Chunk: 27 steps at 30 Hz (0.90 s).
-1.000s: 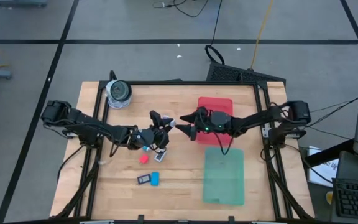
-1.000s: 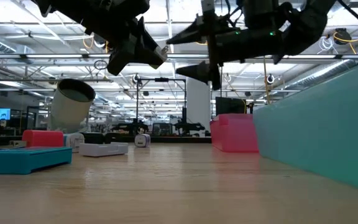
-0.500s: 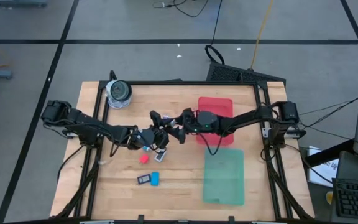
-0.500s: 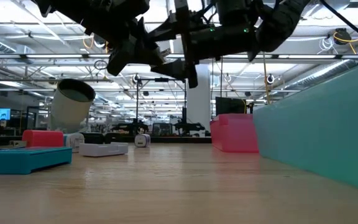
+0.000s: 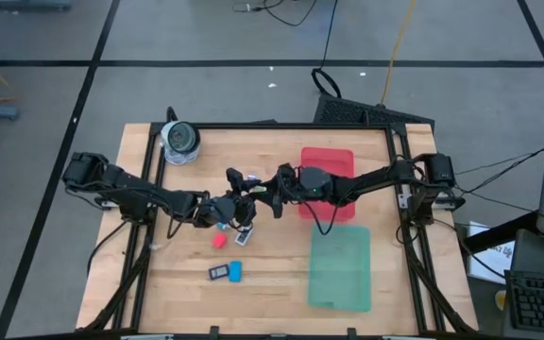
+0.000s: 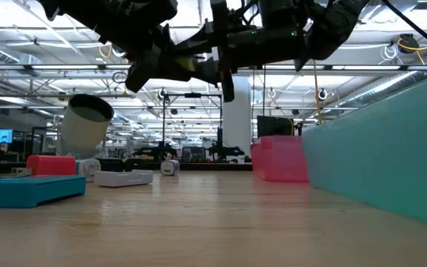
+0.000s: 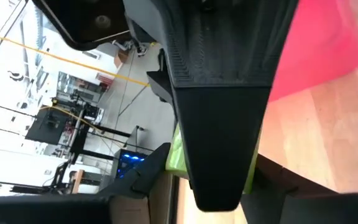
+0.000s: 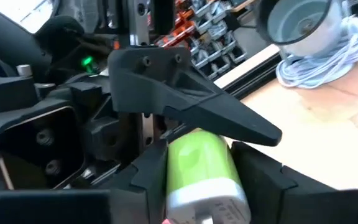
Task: Pick & Place Office items
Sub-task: Put the green charger adapter into the red bin
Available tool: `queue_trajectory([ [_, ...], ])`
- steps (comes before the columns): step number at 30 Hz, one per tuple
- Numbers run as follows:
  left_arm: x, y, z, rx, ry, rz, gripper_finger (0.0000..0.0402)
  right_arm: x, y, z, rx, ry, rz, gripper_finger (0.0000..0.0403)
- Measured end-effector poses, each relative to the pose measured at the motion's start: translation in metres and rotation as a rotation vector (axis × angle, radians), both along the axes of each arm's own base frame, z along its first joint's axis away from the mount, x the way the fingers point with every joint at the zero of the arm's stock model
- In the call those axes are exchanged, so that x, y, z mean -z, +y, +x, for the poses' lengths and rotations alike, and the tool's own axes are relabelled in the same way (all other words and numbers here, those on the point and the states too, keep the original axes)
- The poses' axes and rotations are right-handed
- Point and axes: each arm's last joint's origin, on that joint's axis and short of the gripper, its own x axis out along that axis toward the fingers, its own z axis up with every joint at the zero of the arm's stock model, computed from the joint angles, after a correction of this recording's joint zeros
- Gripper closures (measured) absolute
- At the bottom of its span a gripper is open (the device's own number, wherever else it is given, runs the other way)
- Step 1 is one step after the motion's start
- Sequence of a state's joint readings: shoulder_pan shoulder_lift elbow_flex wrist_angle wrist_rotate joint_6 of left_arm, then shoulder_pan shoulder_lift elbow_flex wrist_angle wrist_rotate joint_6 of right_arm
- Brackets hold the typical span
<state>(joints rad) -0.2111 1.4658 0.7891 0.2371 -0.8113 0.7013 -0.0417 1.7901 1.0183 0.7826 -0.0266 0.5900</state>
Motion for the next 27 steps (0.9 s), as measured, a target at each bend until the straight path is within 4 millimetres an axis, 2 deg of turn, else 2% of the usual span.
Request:
queue_trajectory([
  [6, 0.001, -0.001, -0.001, -0.023, -0.038, -0.064, 0.0286, -0.001, 0.001, 0.0, -0.058, -0.007, 0.003, 0.0265],
  [10, 0.0, -0.008, -0.002, -0.017, -0.084, -0.12, 0.0278, -0.001, -0.002, -0.001, -0.134, -0.005, 0.009, 0.0265],
  [15, -0.005, -0.023, -0.007, 0.007, -0.146, -0.183, 0.0259, -0.012, -0.007, -0.008, -0.185, 0.026, 0.008, 0.0265],
  [19, -0.012, -0.031, -0.013, 0.036, -0.195, -0.277, 0.0247, -0.027, -0.011, -0.021, -0.176, 0.084, -0.065, 0.0265],
  [22, -0.016, -0.031, -0.021, 0.085, -0.161, -0.349, 0.0241, -0.037, -0.01, -0.036, -0.182, 0.168, -0.126, 0.0265],
  [27, -0.025, -0.021, -0.039, 0.201, -0.151, -0.541, 0.0243, -0.046, 0.007, -0.062, -0.151, 0.291, -0.247, 0.0265],
])
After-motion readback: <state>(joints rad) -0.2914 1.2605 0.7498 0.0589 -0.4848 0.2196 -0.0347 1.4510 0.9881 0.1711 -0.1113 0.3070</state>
